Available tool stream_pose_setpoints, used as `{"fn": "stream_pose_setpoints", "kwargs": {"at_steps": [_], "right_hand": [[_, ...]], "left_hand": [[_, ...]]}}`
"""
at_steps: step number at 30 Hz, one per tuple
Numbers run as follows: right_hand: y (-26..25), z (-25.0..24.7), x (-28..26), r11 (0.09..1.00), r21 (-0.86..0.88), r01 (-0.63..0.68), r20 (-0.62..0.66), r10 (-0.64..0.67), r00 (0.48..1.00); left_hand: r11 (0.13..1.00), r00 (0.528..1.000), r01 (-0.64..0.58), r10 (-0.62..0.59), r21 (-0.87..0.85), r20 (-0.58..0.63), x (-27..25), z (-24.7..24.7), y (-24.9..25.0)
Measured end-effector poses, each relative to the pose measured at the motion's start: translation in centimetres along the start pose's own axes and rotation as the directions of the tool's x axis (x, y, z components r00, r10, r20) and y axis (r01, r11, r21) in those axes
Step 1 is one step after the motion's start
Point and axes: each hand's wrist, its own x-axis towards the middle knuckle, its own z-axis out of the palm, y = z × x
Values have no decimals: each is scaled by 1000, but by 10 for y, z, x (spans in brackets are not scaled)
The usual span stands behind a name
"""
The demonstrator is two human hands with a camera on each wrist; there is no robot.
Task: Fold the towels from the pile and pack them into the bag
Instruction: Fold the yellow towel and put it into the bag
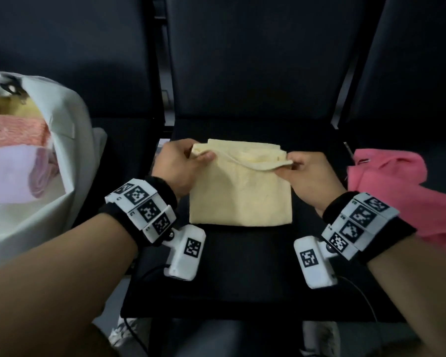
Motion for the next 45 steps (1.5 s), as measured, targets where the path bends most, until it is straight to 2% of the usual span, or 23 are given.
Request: {"fn": "stream_pose_setpoints", "kwargs": {"at_steps": [7, 12, 16, 18, 20, 22, 25, 28, 30, 34, 38, 41, 45], "right_hand": [[7, -2, 13, 987, 36, -158, 71, 155, 985], [0, 5, 24, 963, 145, -226, 54, 220, 974], [-10, 9, 36, 894, 410, -179, -77, 229, 970], [-6, 10, 36, 885, 425, -192, -70, 244, 967], [2, 9, 33, 911, 330, -246, -39, 274, 961], [7, 10, 29, 946, 185, -266, -27, 275, 961], [3, 16, 25, 984, -9, -180, -28, 180, 983], [-9, 25, 17, 988, -132, -81, 26, 85, 996], [-17, 31, 11, 977, -213, -28, 77, 46, 996], [-22, 39, -2, 920, -391, 27, 218, 65, 974], [-24, 39, -6, 898, -439, 23, 261, 103, 960], [-26, 38, -8, 881, -472, 38, 271, 105, 957], [-24, 41, -7, 828, -554, 81, 273, 89, 958]], "left_hand": [[994, 997, 80, -81, 73, 6, 17, 8, -14], [999, 999, 30, -29, 17, -20, 24, 13, -14], [960, 999, 22, -13, -279, 32, 38, 16, -3], [949, 997, 35, -12, -313, 76, 44, 15, -9], [961, 991, 59, -23, -269, 133, 42, 17, -16], [989, 989, 51, -30, -142, 147, 39, 20, -23], [993, 978, -30, 6, 110, 210, 28, 24, -21], [900, 944, -155, 14, 408, 329, 12, 30, -16], [822, 928, -219, 10, 525, 372, 4, 34, -13], [736, 918, -254, -21, 627, 397, -2, 38, -10], [706, 942, -217, -31, 674, 335, 0, 38, -8], [717, 946, -186, -56, 672, 321, -1, 39, -6], [772, 934, -136, -109, 621, 340, 2, 35, -1]]}}
